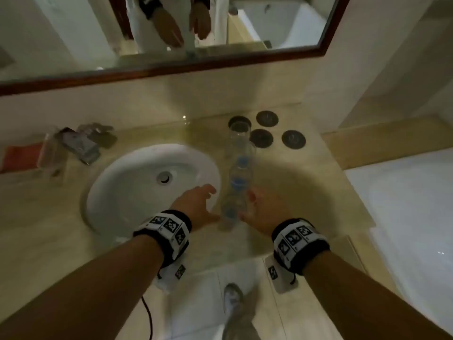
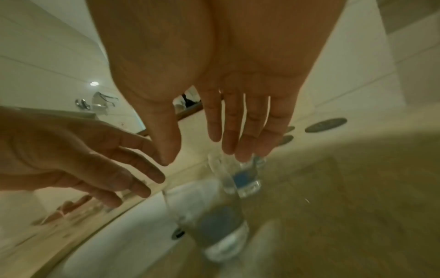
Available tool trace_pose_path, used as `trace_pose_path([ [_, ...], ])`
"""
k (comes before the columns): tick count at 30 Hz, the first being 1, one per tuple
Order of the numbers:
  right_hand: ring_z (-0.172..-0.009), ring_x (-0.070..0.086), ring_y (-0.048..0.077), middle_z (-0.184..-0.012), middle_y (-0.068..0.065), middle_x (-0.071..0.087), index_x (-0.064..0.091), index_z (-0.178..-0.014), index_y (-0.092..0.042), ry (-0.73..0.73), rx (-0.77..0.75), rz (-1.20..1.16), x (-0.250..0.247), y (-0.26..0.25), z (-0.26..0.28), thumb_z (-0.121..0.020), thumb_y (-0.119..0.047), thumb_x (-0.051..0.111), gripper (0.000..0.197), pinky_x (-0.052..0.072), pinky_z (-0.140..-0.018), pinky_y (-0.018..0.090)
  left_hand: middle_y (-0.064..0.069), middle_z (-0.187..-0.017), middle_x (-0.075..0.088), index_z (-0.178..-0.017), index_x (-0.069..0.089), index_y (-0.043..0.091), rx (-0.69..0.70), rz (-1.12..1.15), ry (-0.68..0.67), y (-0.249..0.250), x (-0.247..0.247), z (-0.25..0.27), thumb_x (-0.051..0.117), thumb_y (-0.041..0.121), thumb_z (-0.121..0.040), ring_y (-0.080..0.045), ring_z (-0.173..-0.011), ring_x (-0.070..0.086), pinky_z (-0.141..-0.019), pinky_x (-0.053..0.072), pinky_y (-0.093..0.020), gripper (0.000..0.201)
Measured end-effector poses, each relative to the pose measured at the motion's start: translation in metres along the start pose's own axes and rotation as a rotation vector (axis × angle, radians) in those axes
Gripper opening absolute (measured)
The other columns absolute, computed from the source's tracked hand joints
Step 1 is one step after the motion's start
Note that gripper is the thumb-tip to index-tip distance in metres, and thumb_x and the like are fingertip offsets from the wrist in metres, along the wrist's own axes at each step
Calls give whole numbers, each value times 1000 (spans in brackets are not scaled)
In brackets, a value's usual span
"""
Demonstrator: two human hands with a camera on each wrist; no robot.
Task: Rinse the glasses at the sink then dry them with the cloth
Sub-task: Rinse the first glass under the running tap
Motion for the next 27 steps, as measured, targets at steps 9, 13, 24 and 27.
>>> trace_pose_path([
  [9, -105, 62, 26, -127, 4, 57, 48, -133, -21, 16, 23, -131, 43, 27, -26, -73, -29, 82, 70, 49, -85, 31, -3, -134, 58, -141, 44, 26, 22, 67, -24, -14, 72, -40, 90, 39, -67, -29, -117, 60, -99, 49, -42, 88],
  [13, -106, 62, 25, -122, 6, 62, 55, -126, -14, 21, -42, -147, 40, 17, -29, -74, -34, 85, 64, 52, -90, 38, -3, -125, 65, -132, 53, 25, 72, 154, 64, -12, 67, -47, 92, 48, -61, -31, -110, 64, -92, 53, -44, 84],
  [24, -97, 64, 20, -120, 2, 62, 54, -128, -17, 41, -243, -133, 25, -65, -56, -67, -33, 89, 72, 55, -81, 35, 6, -121, 68, -135, 50, 32, 115, 308, 211, -55, -12, -20, 83, 62, -59, -17, -106, 66, -92, 55, -38, 88],
  [27, -96, 62, 19, -123, 1, 60, 52, -130, -17, -16, -320, -139, 32, -110, -70, -67, -35, 88, 75, 53, -82, 33, 9, -121, 67, -135, 51, 30, 73, 361, 278, -88, -41, -6, 91, 45, -63, -13, -107, 65, -91, 52, -31, 83],
])
Point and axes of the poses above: each hand's wrist, its own z-axis away from the middle knuckle, its own x-axis out of the palm, y = z × x, the point moved 10 cm from there along -z, towards the middle knuckle
